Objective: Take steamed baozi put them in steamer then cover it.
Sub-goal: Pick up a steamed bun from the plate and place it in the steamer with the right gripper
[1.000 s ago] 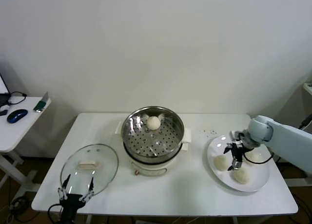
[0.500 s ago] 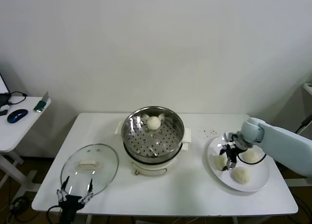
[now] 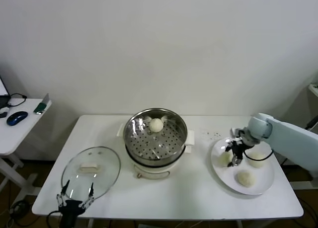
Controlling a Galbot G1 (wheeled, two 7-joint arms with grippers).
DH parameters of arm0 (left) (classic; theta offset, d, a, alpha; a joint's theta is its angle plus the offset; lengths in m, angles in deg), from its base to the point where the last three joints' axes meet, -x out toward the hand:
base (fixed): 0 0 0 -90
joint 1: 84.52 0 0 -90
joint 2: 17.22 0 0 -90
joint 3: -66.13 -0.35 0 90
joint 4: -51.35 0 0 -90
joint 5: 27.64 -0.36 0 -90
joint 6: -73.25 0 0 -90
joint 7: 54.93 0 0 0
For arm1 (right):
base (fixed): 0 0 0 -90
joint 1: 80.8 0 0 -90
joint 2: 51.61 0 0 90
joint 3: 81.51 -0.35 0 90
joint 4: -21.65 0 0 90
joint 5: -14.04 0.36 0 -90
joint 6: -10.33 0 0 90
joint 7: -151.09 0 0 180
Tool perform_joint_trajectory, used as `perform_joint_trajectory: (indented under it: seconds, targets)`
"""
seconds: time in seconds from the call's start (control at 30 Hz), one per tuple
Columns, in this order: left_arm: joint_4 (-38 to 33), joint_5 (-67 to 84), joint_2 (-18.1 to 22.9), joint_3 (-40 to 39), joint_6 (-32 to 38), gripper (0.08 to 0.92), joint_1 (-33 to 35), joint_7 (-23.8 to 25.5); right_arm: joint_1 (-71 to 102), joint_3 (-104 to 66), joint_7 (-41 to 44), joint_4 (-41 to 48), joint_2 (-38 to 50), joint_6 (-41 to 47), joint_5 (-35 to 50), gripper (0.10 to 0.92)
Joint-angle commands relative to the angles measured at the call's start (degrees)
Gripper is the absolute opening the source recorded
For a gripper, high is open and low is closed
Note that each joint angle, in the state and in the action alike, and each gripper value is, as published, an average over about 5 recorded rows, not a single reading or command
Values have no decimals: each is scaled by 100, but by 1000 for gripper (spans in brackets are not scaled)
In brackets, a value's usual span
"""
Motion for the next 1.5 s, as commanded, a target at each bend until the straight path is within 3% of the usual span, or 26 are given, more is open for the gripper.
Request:
perform_joint_trajectory:
  seconds: [0.03, 0.27, 0.47, 0.97, 1.5]
  targets:
    - [-236, -81, -4, -66, -2, 823, 188, 12, -2870, 2028, 69, 44, -704, 5, 1680, 704]
    - [-365, -150, 87, -175, 10, 823, 277, 11, -3566, 2475, -1, 71, -1763, 228, 2938, 704]
    - [-465, -147, 77, -165, 12, 823, 345, 18, -3353, 2176, -236, 165, -2865, 508, 3417, 704]
    - [-590, -252, 29, -174, -39, 823, 229, 34, -2205, 1957, -654, 637, -4367, 769, 3189, 704]
    - [-575, -138, -91, -73, 0, 823, 281, 20, -1436, 1979, -802, 1009, -4771, 867, 2972, 704]
